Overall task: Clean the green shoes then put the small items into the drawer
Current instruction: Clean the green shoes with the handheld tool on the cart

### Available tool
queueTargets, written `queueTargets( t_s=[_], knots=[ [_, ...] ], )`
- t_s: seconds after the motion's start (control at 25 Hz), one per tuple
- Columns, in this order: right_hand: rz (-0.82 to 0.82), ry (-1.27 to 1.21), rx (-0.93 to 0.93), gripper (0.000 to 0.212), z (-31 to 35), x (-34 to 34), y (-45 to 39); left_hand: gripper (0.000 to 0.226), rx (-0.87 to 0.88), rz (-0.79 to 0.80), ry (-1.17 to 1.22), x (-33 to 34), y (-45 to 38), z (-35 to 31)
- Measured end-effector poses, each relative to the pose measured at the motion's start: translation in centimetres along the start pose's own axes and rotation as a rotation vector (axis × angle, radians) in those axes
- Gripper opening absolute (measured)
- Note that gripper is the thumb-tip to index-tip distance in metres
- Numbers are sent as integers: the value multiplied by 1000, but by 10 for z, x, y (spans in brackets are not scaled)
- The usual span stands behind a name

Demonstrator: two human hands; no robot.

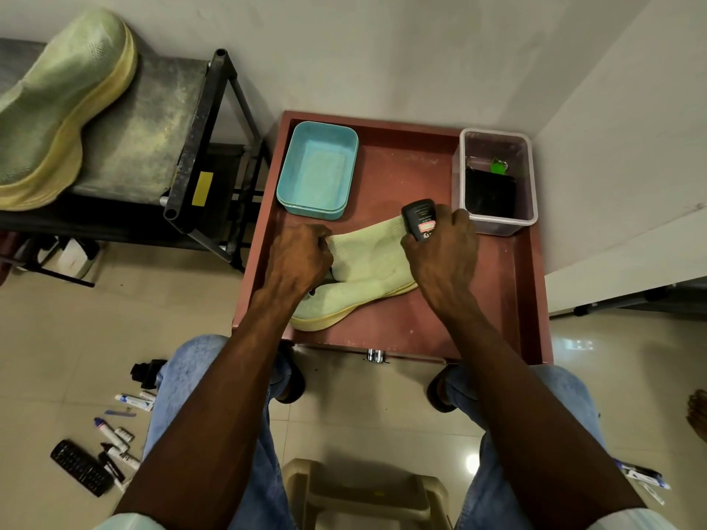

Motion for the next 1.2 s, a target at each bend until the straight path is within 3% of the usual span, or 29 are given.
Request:
queueTargets(
  t_s=[0.12, 0.16, 0.32, 0.36, 0.48, 0.52, 0.64, 0.68, 0.72, 0.84, 0.88, 1.0, 1.04, 1.08, 1.2],
  knots=[
    [351, -170, -195, 60, 44, 34, 28, 26, 18, 24, -14, -2, 1, -3],
    [377, -187, -230, 61, 46, 34, 28, 26, 21, 18, -8, -4, 1, -3],
    [-55, 55, 6, 63, 1, -3, -8, 32, 66, -32, 21, -9, 3, -4],
    [-21, 40, -28, 62, 6, 1, -6, 32, 67, -22, 13, -9, 3, -5],
    [372, -169, -231, 57, 41, 35, 18, 32, 42, 61, -41, -5, 1, -8],
    [370, -191, -220, 58, 39, 32, 14, 31, 51, 46, -45, -6, 1, -8],
    [-12, 34, -4, 62, -1, -3, -14, 31, 67, -29, -12, -8, 3, -5],
    [-53, 81, 24, 62, -5, -6, -12, 31, 62, -28, -7, -8, 3, -5],
    [-6, 77, -31, 62, 2, -1, -6, 31, 58, -22, -6, -8, 3, -6],
    [374, -86, -274, 62, 36, 32, 22, 30, 77, -30, -16, -10, 4, -10],
    [386, -112, -257, 62, 32, 30, 16, 29, 75, -37, -20, -10, 4, -10],
    [40, 84, -41, 61, -2, -2, -8, 27, 49, -46, -11, -9, 4, -8],
    [5, 159, -45, 61, -2, -3, -5, 27, 48, -49, -7, -9, 4, -9],
    [59, 176, -132, 61, 8, 3, 2, 27, 53, -53, 1, -8, 5, -9],
    [456, 27, -363, 61, 29, 27, 27, 29, 64, -66, 4, -8, 4, -8]
  ],
)
Point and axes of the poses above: each hand's wrist, its own y-axis away from the middle knuckle, its own x-axis out of the palm, z = x × y, the point moved 5 cm from there along -y, towards the middle knuckle, and after that the axes turned 1 degree about -y, right-handed, at the moved point
